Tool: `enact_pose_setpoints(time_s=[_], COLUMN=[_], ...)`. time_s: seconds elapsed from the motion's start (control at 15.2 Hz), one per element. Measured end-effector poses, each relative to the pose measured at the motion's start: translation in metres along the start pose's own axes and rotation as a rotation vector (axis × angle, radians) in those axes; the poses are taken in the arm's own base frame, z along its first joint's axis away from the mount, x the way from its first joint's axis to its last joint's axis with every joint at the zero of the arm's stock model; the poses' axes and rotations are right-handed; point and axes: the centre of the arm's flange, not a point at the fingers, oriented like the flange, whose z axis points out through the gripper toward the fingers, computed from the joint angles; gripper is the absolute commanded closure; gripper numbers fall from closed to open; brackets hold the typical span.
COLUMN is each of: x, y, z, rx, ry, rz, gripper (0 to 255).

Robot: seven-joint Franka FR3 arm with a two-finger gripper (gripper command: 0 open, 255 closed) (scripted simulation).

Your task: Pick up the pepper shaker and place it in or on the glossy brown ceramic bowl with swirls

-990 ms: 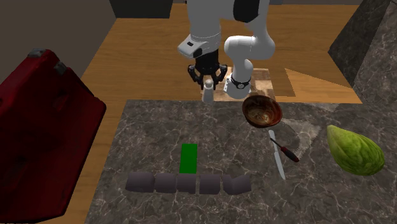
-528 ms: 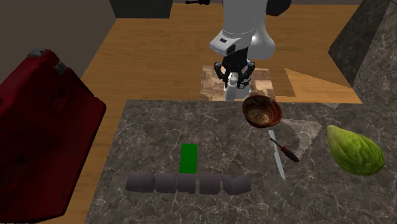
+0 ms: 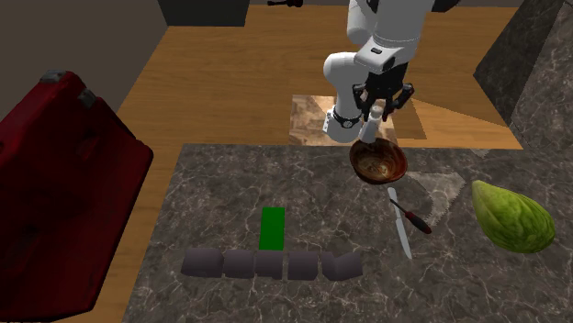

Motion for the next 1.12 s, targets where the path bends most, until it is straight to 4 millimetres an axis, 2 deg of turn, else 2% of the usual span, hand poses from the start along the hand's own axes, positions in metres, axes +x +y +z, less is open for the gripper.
enact_pose_setpoints(time_s=[0.26,0.33,1.12], x=[-0.009,-0.009,-0.013], y=[-0.050,-0.057,-0.058], z=[-0.004,-0.002,0.059], rx=[0.000,0.000,0.000], ry=[0.000,0.000,-0.001], rz=[0.000,0.001,0.002], gripper=[255,255,255])
